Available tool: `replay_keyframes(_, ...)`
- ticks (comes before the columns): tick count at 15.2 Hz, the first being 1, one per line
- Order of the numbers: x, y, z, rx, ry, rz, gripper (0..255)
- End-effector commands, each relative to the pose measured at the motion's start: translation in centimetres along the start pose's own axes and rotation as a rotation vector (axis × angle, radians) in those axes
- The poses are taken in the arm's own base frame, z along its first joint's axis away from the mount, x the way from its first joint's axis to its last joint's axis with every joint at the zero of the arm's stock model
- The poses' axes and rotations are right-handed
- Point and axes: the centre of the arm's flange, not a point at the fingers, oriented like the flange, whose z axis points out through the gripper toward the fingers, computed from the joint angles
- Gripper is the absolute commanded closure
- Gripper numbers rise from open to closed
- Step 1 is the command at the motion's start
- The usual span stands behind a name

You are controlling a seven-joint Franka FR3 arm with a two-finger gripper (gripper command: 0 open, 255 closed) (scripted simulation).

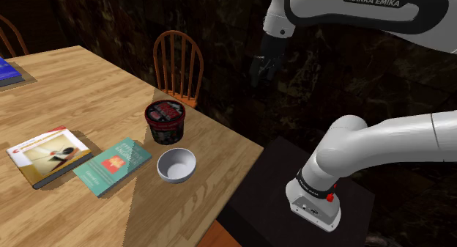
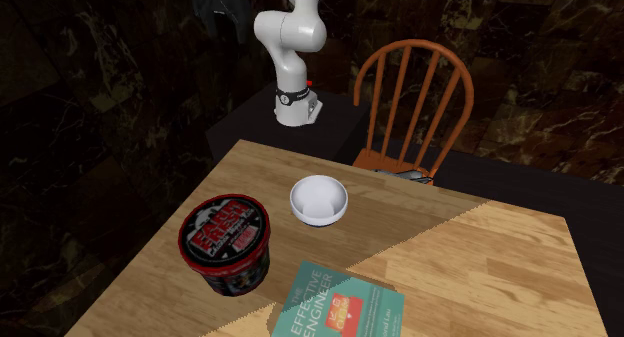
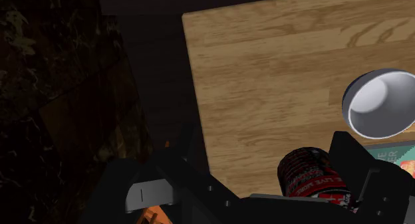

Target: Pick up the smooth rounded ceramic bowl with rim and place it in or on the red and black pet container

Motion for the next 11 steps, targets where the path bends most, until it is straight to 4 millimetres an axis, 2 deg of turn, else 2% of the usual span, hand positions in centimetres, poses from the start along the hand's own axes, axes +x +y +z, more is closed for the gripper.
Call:
replay_keyframes(1, 0.0, 0.0, 0.0, 0.0, 0.0, 0.0, 0)
replay_keyframes(11, 3.1, -7.8, 10.0, 0.019, -0.002, 0.015, 0)
